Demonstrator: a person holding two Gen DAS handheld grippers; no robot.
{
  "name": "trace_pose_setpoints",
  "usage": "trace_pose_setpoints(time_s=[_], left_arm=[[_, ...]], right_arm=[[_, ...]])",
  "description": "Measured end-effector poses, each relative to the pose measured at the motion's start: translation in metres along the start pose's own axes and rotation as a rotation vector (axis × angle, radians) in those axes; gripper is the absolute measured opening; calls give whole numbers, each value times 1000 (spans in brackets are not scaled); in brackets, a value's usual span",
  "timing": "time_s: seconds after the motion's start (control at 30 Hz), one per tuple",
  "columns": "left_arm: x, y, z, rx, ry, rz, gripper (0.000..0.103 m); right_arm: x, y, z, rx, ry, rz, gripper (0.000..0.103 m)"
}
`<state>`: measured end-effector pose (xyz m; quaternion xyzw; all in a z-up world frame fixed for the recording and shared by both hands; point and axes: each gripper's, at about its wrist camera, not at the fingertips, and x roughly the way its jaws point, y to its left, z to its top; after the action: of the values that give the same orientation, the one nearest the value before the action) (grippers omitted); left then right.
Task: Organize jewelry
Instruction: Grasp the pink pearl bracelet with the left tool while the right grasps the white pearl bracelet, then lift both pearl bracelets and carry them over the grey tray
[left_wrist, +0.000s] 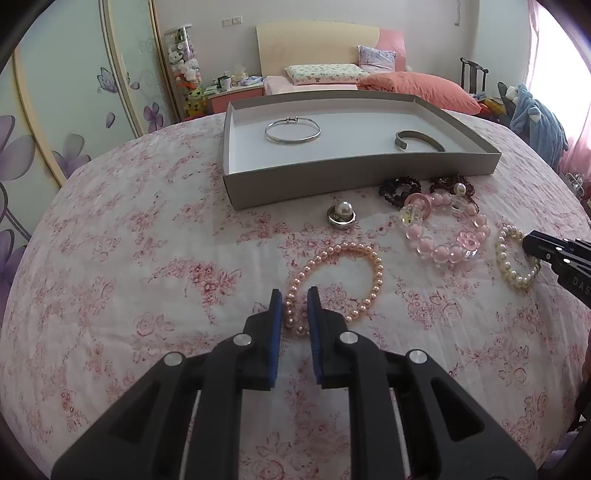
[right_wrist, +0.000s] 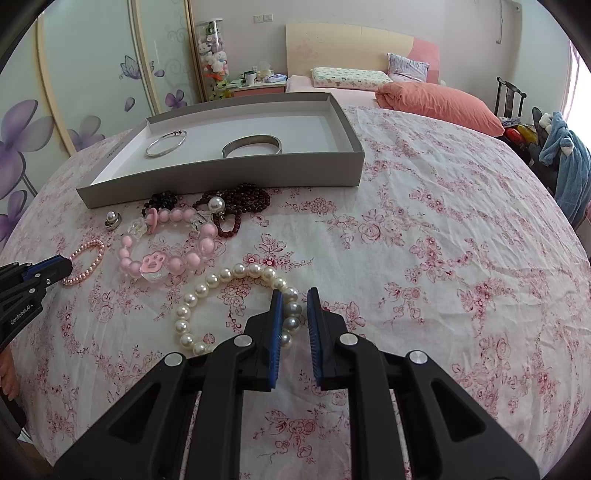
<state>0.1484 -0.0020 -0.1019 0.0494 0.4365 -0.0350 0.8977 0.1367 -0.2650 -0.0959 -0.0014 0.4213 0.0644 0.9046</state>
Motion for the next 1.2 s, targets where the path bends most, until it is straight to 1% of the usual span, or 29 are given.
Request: trace_pose_setpoints(time_s=[0.3, 0.4, 0.43, 0.47, 0.5, 0.6, 0.77, 0.83, 1.0, 1.2], left_arm=[[-2, -2, -3, 0, -4, -3, 15], [-3, -3, -4, -1, -4, -2, 15], [-3, -4, -5, 0, -5, -3, 13], [-4, -4, -5, -3, -5, -12, 7], [-5, -5, -6, -5, -5, -15, 7], [-7, -2, -9, -27, -6, -38, 7], [-12, 7, -12, -86, -24, -92, 6], [-18, 9, -12, -105, -46, -114, 6], [-32, 12, -11, -150, -106, -161, 6], [-47, 12, -9, -178, -164, -190, 6]], right_arm=[[0, -1, 0, -1, -1, -1, 15], [0, -1, 0, -4, -1, -5, 13], [0, 1, 0, -10, -1, -4, 11], [0, 1, -1, -11, -1, -2, 11], [0, 1, 0, -9, -2, -2, 10], [-2, -4, -1, 27, -11, 40, 10], [-21, -4, 3, 58, -94, 95, 10], [-31, -5, 6, 75, -135, 129, 10], [-45, -2, 9, 98, -205, 206, 10], [-51, 4, 9, 113, -248, 252, 10]])
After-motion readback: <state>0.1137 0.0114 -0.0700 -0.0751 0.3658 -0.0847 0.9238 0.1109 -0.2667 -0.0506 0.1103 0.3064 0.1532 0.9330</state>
